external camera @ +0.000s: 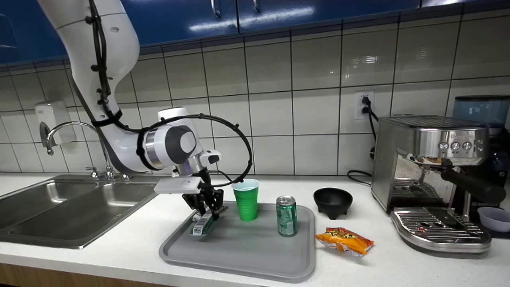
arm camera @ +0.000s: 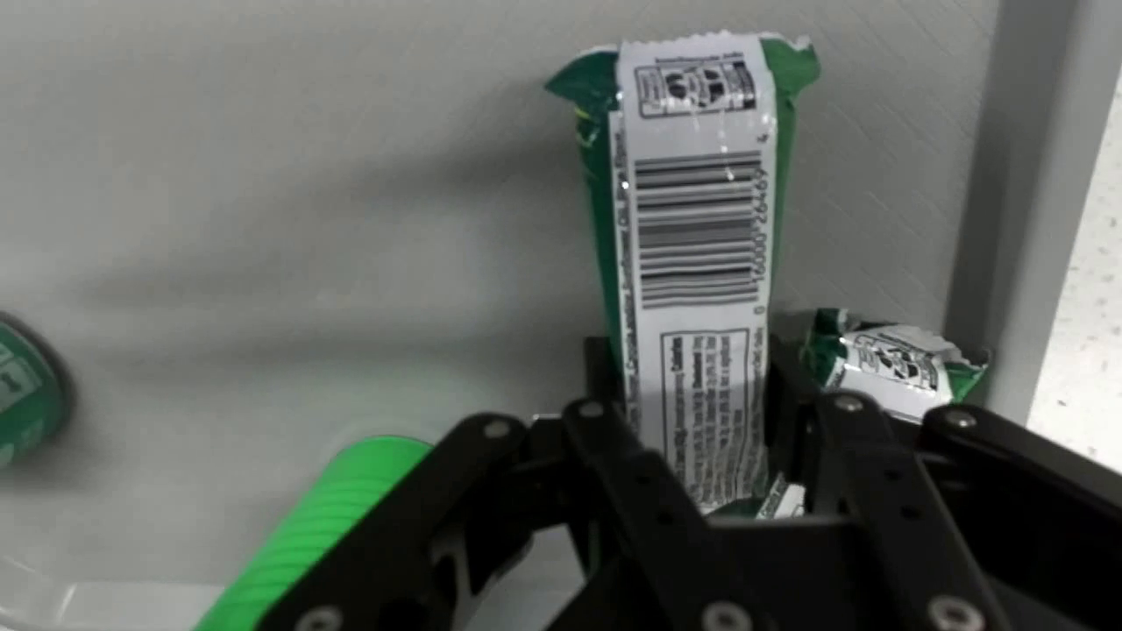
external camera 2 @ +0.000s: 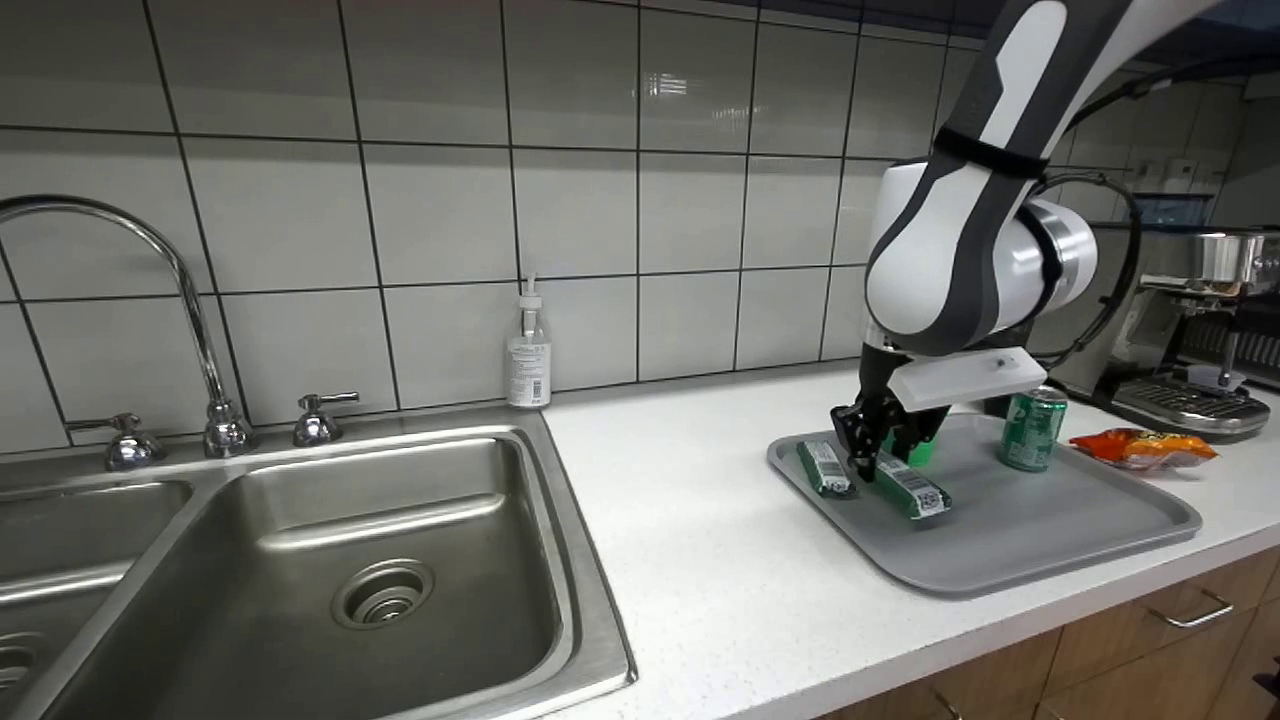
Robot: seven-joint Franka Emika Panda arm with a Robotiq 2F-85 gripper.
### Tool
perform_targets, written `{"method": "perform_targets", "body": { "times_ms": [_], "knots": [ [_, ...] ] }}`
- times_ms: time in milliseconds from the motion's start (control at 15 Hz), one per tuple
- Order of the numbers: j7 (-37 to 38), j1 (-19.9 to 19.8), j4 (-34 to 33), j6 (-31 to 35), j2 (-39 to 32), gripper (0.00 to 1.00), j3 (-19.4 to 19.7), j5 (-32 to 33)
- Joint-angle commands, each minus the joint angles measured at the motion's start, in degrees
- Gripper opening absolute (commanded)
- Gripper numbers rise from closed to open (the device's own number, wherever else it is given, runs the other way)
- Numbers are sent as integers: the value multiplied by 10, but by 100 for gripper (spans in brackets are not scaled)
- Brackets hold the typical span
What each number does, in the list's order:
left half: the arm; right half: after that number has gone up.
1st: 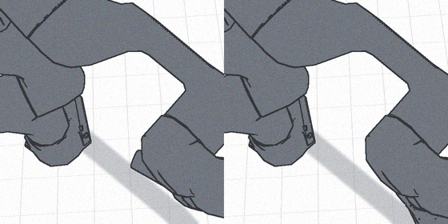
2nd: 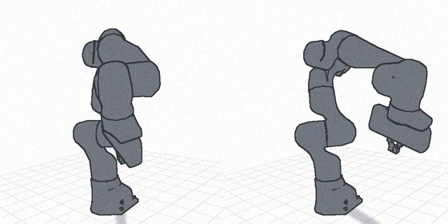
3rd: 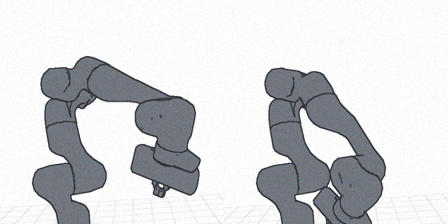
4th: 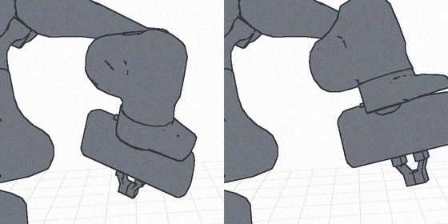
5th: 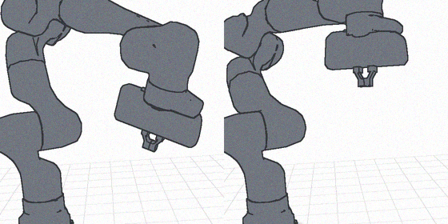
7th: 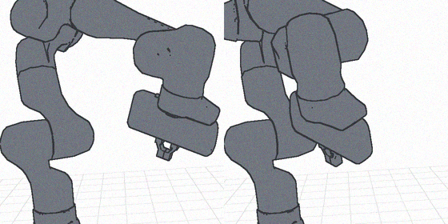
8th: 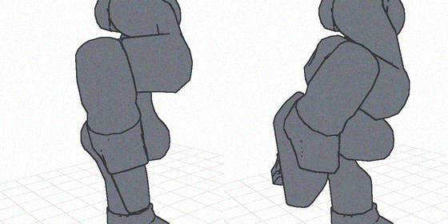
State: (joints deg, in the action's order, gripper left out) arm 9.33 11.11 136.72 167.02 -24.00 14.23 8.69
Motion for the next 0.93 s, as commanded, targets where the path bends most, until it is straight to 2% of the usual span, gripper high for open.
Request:
{"method": "perform_targets", "body": {
  "times_ms": [0, 133, 200, 533, 867],
  "knots": [
    [47, 18, 13, 9, 3, 16, 27, 17],
    [58, 25, 14, 7, -1, 16, 37, 19],
    [62, 30, 14, 5, -2, 61, 43, 21],
    [63, 34, 19, 5, 7, 97, 44, 18],
    [62, 41, 24, 20, 27, 100, 41, 17]
  ]
}}
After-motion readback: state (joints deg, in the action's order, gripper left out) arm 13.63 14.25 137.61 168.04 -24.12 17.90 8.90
